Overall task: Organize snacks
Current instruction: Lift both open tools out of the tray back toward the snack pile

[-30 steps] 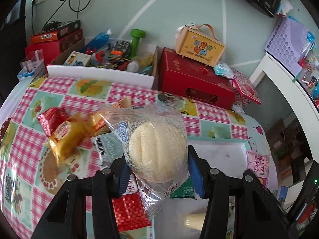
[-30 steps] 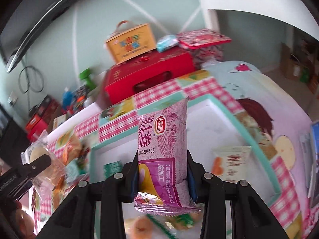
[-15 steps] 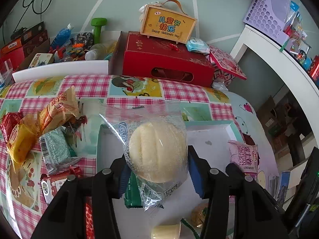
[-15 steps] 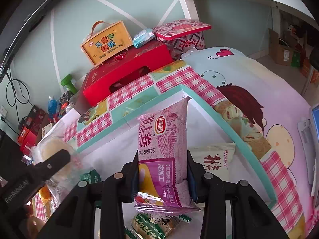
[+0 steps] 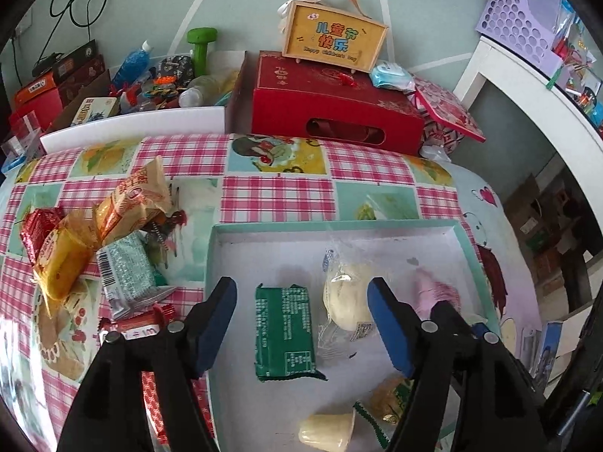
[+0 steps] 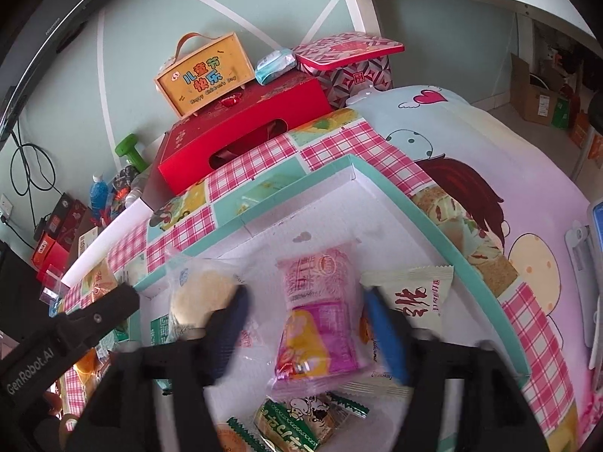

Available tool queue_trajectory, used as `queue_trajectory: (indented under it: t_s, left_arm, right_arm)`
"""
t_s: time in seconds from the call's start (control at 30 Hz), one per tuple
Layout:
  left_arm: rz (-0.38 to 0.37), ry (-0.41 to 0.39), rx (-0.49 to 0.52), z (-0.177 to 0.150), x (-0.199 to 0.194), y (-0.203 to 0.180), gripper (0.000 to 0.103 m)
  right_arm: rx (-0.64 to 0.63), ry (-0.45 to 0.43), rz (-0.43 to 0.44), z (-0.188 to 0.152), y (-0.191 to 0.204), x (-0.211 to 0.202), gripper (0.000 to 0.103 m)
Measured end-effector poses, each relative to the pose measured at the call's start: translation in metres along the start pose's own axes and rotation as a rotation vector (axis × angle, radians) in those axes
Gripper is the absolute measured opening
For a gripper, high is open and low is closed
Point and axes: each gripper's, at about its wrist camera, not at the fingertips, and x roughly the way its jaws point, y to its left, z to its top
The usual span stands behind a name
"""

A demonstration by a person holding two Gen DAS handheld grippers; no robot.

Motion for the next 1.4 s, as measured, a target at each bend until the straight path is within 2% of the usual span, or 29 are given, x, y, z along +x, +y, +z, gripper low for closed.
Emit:
queue_trajectory:
  t_s: [0.03, 0.1, 0.17, 0.2, 0.33, 0.37, 0.43, 0.5, 0.67, 0.83, 0.97, 1.4]
  left_arm:
    - [0.020, 0.004, -0.001, 0.000, 0.001, 0.002, 0.083]
    - [0.050, 0.011, -0.010, 0.001, 0.002, 0.008, 0.084]
    - [0.078, 0.021, -0.027, 0.001, 0.005, 0.013, 0.088]
    - [0.094, 0.025, -0.035, 0.001, 0.006, 0.017, 0.089]
    - [0.199, 0.024, -0.038, 0.000, 0.012, 0.027, 0.092]
    - [0.219, 0.021, -0.038, 0.001, 0.012, 0.030, 0.096]
    - [0.239, 0.009, -0.047, 0.002, 0.011, 0.036, 0.101]
    - [0.260, -0.008, -0.053, 0.004, 0.008, 0.041, 0.101]
    - [0.263, -0.016, -0.069, 0.007, 0.003, 0.052, 0.101]
    - [0.262, 0.009, -0.097, 0.004, -0.001, 0.064, 0.101]
    - [0.290, 0.039, -0.131, -0.002, -0.005, 0.082, 0.101]
    - [0.377, 0.068, -0.314, -0.021, -0.037, 0.180, 0.101]
  right_arm:
    - [-0.003, -0.004, -0.006, 0.000, 0.001, -0.001, 0.087]
    - [-0.016, -0.001, -0.016, 0.000, 0.002, 0.000, 0.089]
    - [-0.028, 0.009, -0.024, 0.000, 0.004, 0.002, 0.101]
    - [-0.033, 0.014, -0.026, 0.000, 0.005, 0.004, 0.103]
    - [-0.052, 0.019, -0.027, -0.002, 0.009, 0.005, 0.103]
    - [-0.058, 0.017, -0.031, -0.002, 0.010, 0.005, 0.103]
    - [-0.069, 0.013, -0.041, -0.003, 0.013, 0.003, 0.103]
    - [-0.083, 0.001, -0.045, -0.002, 0.017, 0.000, 0.103]
    - [-0.106, -0.031, -0.048, 0.000, 0.025, -0.010, 0.103]
    - [-0.133, -0.019, -0.048, -0.001, 0.034, -0.014, 0.103]
    - [-0.142, 0.001, -0.039, -0.003, 0.041, -0.015, 0.103]
    - [-0.255, 0.052, -0.009, -0.022, 0.093, -0.010, 0.103]
